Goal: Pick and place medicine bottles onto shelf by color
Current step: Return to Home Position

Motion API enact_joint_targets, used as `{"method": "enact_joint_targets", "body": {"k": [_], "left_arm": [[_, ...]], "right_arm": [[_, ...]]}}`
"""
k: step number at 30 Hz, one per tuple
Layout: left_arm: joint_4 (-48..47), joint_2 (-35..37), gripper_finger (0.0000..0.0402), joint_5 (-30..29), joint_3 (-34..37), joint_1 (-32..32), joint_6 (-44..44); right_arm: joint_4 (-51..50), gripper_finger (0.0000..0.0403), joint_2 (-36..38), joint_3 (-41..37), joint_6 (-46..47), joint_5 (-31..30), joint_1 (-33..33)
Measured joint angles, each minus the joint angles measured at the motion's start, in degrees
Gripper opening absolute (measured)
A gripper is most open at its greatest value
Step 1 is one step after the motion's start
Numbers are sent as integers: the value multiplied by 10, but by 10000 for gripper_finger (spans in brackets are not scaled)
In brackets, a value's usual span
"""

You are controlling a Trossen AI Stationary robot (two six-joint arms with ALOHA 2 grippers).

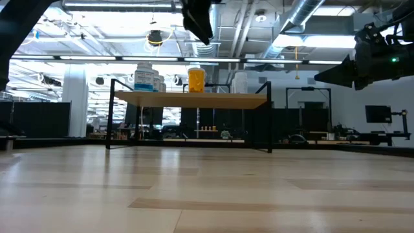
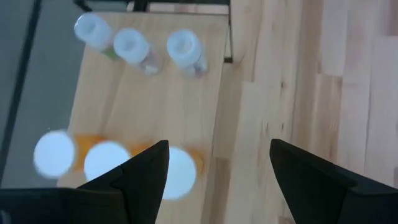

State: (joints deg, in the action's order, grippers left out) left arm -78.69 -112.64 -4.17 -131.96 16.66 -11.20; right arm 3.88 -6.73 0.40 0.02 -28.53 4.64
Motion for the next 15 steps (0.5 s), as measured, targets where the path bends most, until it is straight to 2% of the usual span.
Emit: {"method": "enact_joint_targets", "body": {"k": [5,15], "left_arm": [[-40,2,267,-41,-24,-34,27],[-118,8,267,-41,-29,-93,28]], "right_arm": [[0,27,0,0,0,0,0],[0,27,0,0,0,0,0]]}}
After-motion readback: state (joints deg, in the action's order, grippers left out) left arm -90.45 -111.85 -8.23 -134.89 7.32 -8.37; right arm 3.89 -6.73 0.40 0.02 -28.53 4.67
